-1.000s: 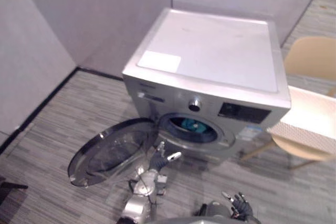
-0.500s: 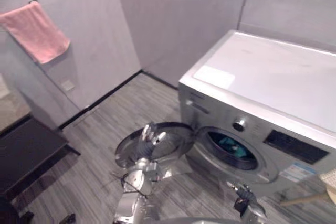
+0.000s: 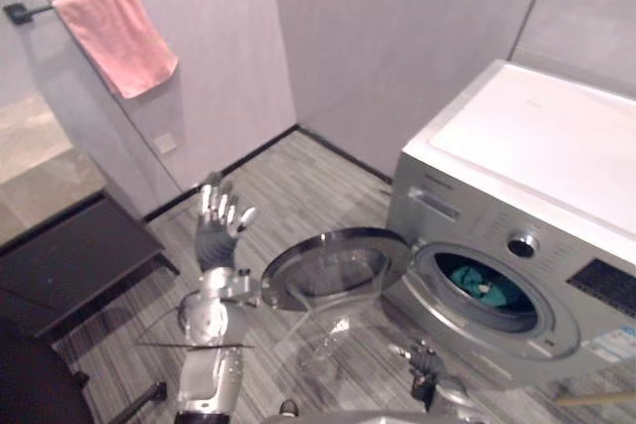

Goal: Pick up the laundry basket with both hands and put the clothes into the washing machine.

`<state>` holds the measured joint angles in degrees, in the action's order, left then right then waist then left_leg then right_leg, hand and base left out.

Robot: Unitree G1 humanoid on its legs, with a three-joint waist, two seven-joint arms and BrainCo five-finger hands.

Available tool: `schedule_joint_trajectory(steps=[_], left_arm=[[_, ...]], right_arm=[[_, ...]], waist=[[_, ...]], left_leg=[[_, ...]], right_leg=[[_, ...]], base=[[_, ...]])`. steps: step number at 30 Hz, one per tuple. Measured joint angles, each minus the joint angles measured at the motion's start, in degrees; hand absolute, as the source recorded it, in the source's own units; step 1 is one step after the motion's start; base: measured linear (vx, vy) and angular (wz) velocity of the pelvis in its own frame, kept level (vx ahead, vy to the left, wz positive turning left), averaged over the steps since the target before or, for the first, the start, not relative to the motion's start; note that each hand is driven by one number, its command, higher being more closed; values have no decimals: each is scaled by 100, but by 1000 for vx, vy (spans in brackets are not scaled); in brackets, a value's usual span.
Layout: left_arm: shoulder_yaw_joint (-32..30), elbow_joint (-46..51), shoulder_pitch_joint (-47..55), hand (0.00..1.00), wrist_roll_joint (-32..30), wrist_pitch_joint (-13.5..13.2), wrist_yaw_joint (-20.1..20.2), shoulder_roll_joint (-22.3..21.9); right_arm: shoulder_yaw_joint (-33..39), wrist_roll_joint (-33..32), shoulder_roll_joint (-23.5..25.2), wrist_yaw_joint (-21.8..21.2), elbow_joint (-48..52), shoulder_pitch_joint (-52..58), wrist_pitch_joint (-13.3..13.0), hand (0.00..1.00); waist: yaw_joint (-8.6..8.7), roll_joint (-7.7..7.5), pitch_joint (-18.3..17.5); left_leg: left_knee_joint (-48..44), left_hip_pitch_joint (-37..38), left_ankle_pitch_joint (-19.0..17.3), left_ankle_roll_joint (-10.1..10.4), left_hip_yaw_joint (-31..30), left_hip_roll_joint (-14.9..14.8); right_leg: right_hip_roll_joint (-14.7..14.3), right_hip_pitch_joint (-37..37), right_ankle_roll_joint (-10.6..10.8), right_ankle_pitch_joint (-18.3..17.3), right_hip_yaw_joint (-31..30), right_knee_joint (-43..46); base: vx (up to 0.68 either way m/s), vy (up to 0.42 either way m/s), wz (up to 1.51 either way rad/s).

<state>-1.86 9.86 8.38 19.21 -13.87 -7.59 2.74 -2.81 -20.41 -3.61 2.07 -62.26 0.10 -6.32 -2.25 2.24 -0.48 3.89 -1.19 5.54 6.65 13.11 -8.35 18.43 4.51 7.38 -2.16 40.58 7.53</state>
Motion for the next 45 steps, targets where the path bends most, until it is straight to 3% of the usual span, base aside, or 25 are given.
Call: schedule_joint_trajectory(steps=[3,5,8,10,13,16,18,22,27,28,30,34,37,39,43,45], left_arm=[[-300,-933,-325,0,-207,16,-23,362],[-657,-1831,-777,0,-488,50,-37,811],[-1047,-3312,-1850,0,-590,172,-75,1553],[-1110,-4431,-2570,0,-648,364,-166,2197],[-1176,-6049,-3506,0,-836,711,-262,3098],[-1175,-6846,-4016,0,-939,817,-244,3495],[-1171,-7287,-4422,0,-850,924,-231,3609],[-1161,-7354,-4541,0,-894,986,-120,3481],[-893,-7221,-4598,0,-1089,897,-120,2388],[-893,-7221,-4598,0,-1089,897,-120,2388],[-372,-7029,-4416,0,-1103,818,-188,2023],[541,-6636,-3907,0,-1240,794,-315,1815],[1653,-6318,-3431,0,-1268,708,-359,1634],[2577,-6323,-3160,0,-1376,707,-190,1316],[3849,-6347,-2868,0,-1573,684,255,779],[4122,-6356,-2824,0,-1711,658,375,609]], right_arm=[[29,87,-165,-57,43,262,34,0],[236,88,-219,-123,132,316,30,0],[416,85,-246,-133,314,467,24,0],[520,75,-244,-134,346,451,28,0],[797,7,-242,-127,449,462,20,0],[1035,-145,-245,-126,484,451,-8,0],[1229,-220,-239,-132,469,453,-7,0],[1663,-387,-229,-119,452,453,7,0],[2246,-503,-201,-75,374,492,31,0],[2246,-503,-201,-75,374,492,31,0],[2249,-609,-91,-23,586,426,22,0],[2158,-652,102,74,918,107,-10,0],[1711,-686,100,153,1383,-66,-75,0],[1532,-712,105,155,1645,-102,-220,0],[1313,-714,162,164,1536,-125,-231,0],[1293,-718,226,163,1513,-124,-231,0]], waist=[[41,21,38],[147,-27,65],[156,-97,202],[165,-219,489],[323,-536,807],[372,-752,932],[431,-780,1151],[459,-813,1358],[514,-884,1439],[514,-884,1439],[426,-904,1461],[408,-909,1463],[391,-909,1463],[397,-913,1461],[452,-924,1457],[464,-922,1457]], left_leg=[[152,-50,153,-3,53,-95],[187,-282,210,-3,71,-193],[190,-734,236,36,81,-308],[188,-924,323,24,92,-355],[150,-1148,539,-17,243,-370],[148,-1219,564,-30,463,-348],[148,-1244,563,-29,539,-373],[149,-1347,562,-27,769,-461],[150,-1468,545,-6,788,-479],[150,-1468,545,-6,788,-479],[150,-1504,542,-3,812,-455],[150,-1496,543,-5,807,-425],[152,-1484,544,-8,779,-342],[152,-1475,544,-10,755,-255],[157,-1325,540,-16,729,-208],[159,-1299,540,-16,736,-217]], right_leg=[[-148,-191,126,104,-111,-139],[-290,-388,87,128,-129,-279],[-441,-811,43,222,-198,-379],[-500,-985,-30,318,-290,-378],[-521,-1308,-101,513,-469,-435],[-531,-1486,-116,684,-668,-587],[-582,-1539,-159,738,-739,-671],[-665,-1801,-213,790,-942,-689],[-674,-1908,-215,788,-935,-687],[-674,-1908,-215,788,-935,-687],[-642,-1970,-215,788,-952,-654],[-602,-1968,-215,789,-951,-615],[-512,-1962,-192,803,-955,-572],[-427,-1933,-143,834,-946,-576],[-408,-1752,-120,850,-947,-650],[-424,-1737,-118,851,-970,-667]], base=[[-147,-44,-18],[-184,-34,-12],[-145,-21,-6],[-128,-12,-14],[-36,4,-23],[28,4,-32],[16,-18,-22],[12,-30,-30],[14,-3,-1],[12,14,3],[0,0,0],[-12,27,3],[-31,52,7],[-6,48,10],[11,18,2],[9,-3,-8]])
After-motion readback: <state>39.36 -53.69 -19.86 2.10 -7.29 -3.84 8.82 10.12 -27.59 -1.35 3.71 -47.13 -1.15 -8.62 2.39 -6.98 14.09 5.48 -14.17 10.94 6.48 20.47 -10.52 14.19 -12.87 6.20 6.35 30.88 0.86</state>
